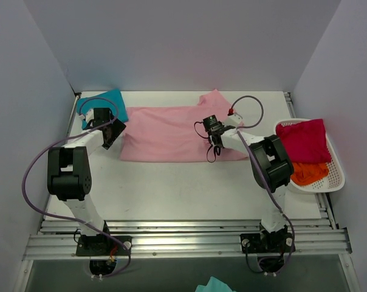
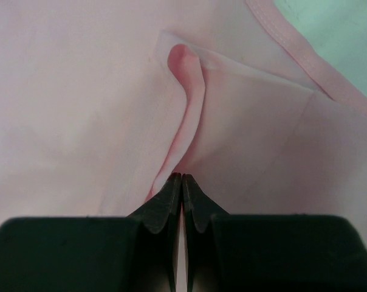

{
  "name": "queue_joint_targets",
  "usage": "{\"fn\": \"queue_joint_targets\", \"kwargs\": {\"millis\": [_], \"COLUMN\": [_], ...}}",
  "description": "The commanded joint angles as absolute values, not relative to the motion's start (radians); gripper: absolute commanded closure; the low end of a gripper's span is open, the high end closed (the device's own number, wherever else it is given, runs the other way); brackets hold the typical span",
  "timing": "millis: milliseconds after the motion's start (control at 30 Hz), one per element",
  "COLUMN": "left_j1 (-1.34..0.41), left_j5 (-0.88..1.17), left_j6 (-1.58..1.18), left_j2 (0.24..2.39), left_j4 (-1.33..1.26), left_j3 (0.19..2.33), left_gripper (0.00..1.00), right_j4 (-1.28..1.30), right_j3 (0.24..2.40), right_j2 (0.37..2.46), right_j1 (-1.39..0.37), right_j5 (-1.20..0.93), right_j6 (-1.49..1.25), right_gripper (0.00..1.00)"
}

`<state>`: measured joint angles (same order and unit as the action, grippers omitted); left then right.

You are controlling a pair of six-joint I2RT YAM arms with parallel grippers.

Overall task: Fold and stack the t-shirts
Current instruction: Fold the tshirt

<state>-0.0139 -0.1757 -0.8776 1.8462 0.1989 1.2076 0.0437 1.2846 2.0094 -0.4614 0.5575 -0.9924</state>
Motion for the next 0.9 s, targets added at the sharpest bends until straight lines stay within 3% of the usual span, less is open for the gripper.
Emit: {"fn": "queue_joint_targets", "kwargs": {"millis": [0,867], "left_j1": [-0.005,0.035], "left_j5": [-0.161,-0.15], "left_j6": [-0.858,-0.848], "left_j2": [1.839,1.864], "left_j4": [0.149,0.12], "left_j3": [1.204,1.209], "left_gripper": [0.06,0.06], "right_j4": [0.048,-0.005], "right_j3": [1.348,1.815], "right_j2": [2.055,2.394], "right_j1": [-0.439,-0.411], "right_j5": [0.575,0.48], "right_j6": [-0.986,-0.943], "right_gripper": [1.0,1.0]}}
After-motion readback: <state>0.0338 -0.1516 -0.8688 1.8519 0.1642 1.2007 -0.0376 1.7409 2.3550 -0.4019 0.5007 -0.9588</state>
